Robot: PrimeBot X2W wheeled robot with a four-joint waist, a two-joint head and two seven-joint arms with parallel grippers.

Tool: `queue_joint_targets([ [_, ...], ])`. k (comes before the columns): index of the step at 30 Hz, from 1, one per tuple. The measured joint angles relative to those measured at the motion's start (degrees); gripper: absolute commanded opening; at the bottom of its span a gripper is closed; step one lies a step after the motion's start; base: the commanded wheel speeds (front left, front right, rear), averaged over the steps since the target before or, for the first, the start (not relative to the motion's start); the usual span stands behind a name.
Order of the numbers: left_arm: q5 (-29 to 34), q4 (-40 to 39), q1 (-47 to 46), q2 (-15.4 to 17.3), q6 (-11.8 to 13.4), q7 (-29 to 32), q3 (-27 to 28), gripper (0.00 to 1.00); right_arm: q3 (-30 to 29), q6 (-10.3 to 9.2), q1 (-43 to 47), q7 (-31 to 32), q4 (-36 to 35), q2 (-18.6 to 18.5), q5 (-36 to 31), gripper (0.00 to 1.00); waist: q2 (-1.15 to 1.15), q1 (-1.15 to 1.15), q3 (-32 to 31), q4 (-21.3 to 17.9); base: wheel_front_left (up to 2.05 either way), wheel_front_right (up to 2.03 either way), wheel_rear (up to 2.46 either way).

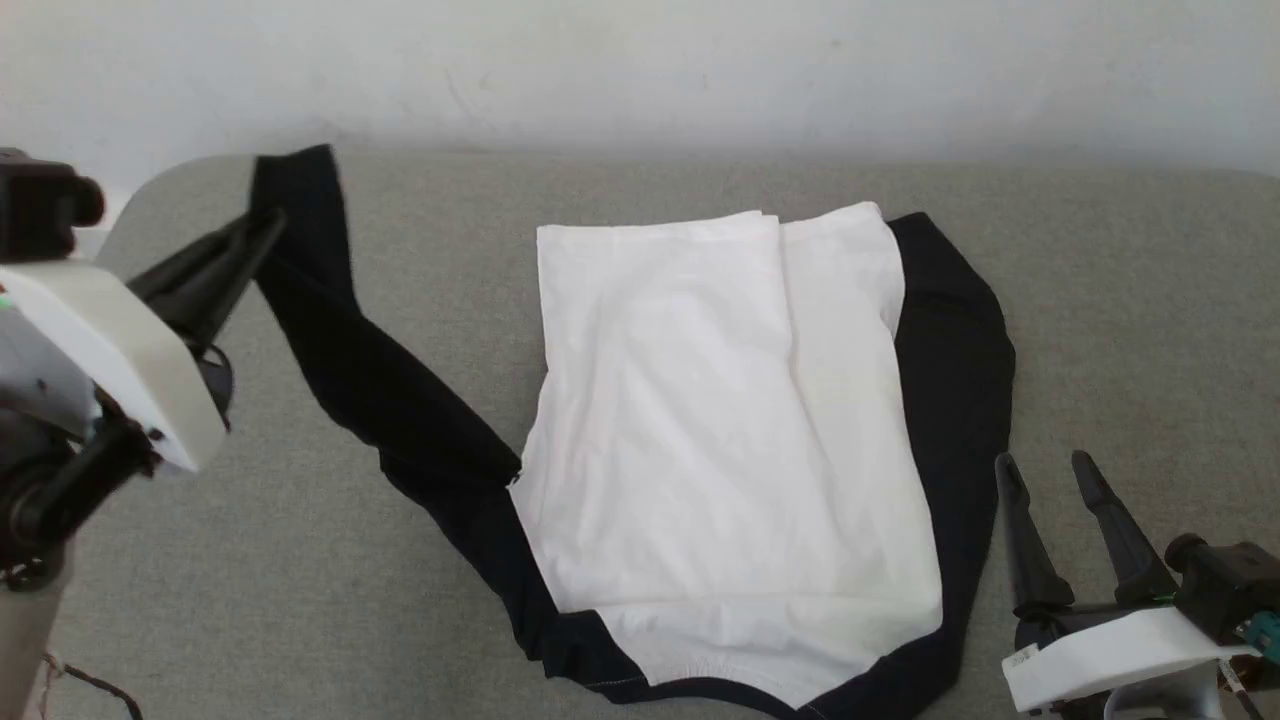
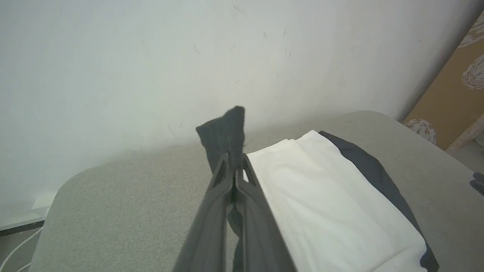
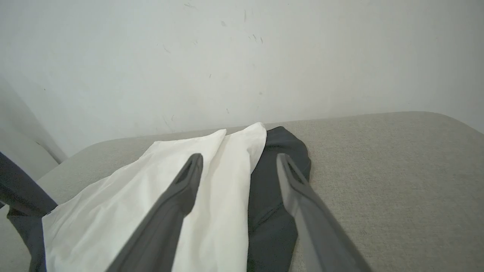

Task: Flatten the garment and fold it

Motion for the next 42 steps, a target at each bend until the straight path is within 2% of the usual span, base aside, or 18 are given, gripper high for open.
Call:
queue_joint_targets([
  [6, 0.02, -8.11, 0.74, -0.32, 2.12, 2.5, -1.69, 0.0, 0.02, 0.0, 0.54, 0.01, 0.15, 0.0, 0.09, 1.0, 0.0, 0.0, -1.5, 0.59, 0.0, 0.0, 0.0],
  [12, 1.65, -13.32, 0.73, -2.71, 5.13, 4.38, -4.99, 0.0, 0.05, 0.0, 1.24, 0.01, 0.24, 0.0, 0.69, 1.0, 0.0, 0.0, -2.37, 0.85, 0.0, 0.0, 0.0],
  [18, 4.56, -14.85, -0.21, -8.92, 8.53, 3.81, -9.59, 0.0, 0.09, 0.0, 1.54, 0.01, 0.22, -0.01, 0.83, 1.0, 0.0, 0.0, -2.43, 0.9, 0.0, 0.0, 0.0],
  [21, 7.99, -14.38, -1.49, -12.33, 9.72, 2.66, -13.17, 0.0, 0.11, 0.0, 1.58, 0.32, 0.18, -0.01, 0.82, 1.0, 0.0, 0.0, -2.22, 0.91, 0.0, 0.0, 0.0],
  [27, 13.78, -9.04, -1.83, -20.43, 10.76, -2.64, -21.04, 0.0, -0.02, 0.0, 1.74, 0.41, 0.09, 0.04, 0.81, 1.0, 0.0, 0.0, -1.76, 0.81, 0.0, 0.0, 0.0],
  [32, 16.52, -2.65, -1.01, -27.54, 10.55, -8.22, -28.13, 0.0, -3.37, 0.0, 2.32, 0.55, -1.15, 0.03, -0.13, 1.0, 0.0, 0.0, -1.6, 0.32, 0.0, 0.0, 0.0],
  [38, 21.9, 7.75, 0.73, -32.47, 9.51, -14.3, -35.72, 0.0, -6.08, 0.0, 2.35, 1.92, -3.22, -0.02, -1.33, 1.0, 0.0, 0.0, -1.17, -0.61, 0.0, 0.0, 0.0],
  [42, 23.61, 15.89, 0.74, -35.3, 9.39, -18.3, -38.63, 0.0, -6.01, 0.0, 2.32, 2.04, -3.61, -0.03, -1.32, 1.0, 0.0, 0.0, -0.38, -1.01, 0.0, 0.0, 0.0],
])
